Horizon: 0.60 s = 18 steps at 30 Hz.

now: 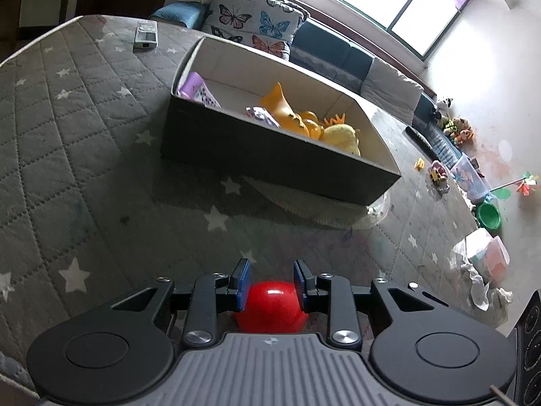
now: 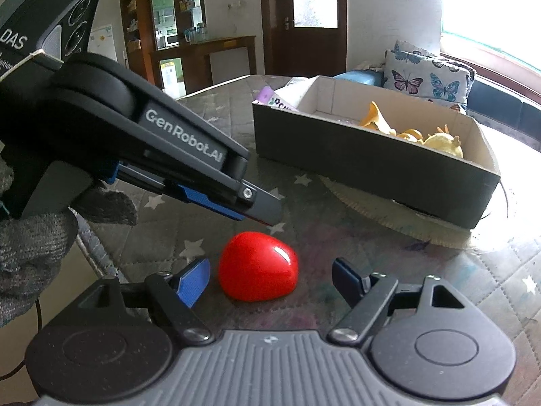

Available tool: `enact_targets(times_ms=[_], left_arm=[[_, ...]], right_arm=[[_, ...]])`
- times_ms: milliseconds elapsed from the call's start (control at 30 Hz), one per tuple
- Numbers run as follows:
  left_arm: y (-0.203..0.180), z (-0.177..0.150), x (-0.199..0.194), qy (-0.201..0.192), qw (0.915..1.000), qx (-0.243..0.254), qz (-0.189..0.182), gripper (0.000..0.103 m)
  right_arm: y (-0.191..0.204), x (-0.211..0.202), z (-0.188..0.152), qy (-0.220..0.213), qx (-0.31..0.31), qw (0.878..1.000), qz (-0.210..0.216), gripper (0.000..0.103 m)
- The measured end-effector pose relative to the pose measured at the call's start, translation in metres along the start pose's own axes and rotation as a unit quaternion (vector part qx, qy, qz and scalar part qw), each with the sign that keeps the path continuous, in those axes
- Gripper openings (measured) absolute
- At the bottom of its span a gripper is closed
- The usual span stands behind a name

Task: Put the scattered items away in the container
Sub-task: 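Move both grippers down toward the red ball on the table, then close the left gripper on the red ball while the right gripper pinches it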

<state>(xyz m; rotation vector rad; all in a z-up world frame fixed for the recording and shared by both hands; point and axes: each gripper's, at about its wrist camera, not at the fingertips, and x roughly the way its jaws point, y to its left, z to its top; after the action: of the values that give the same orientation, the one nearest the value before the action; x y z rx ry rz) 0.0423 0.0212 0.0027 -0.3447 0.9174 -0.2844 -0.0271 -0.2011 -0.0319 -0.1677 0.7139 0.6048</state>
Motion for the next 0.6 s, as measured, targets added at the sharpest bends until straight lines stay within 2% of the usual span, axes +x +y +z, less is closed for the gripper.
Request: enact_targets(times_ms=[200, 600], left_arm=[[-0.001, -0.003, 0.003, 0.006, 1.0, 0.0, 0.0, 0.032], [0.0, -0.005, 0.011, 0.017, 0.9998, -0.008, 0.003, 0.034]], right_arm=[[0.002, 0.003, -0.002, 0.006, 0.001, 1.0, 0.001, 0.068], [0.005, 0.008, -0.007, 0.012, -0.011, 1.0, -0.006, 0.061]])
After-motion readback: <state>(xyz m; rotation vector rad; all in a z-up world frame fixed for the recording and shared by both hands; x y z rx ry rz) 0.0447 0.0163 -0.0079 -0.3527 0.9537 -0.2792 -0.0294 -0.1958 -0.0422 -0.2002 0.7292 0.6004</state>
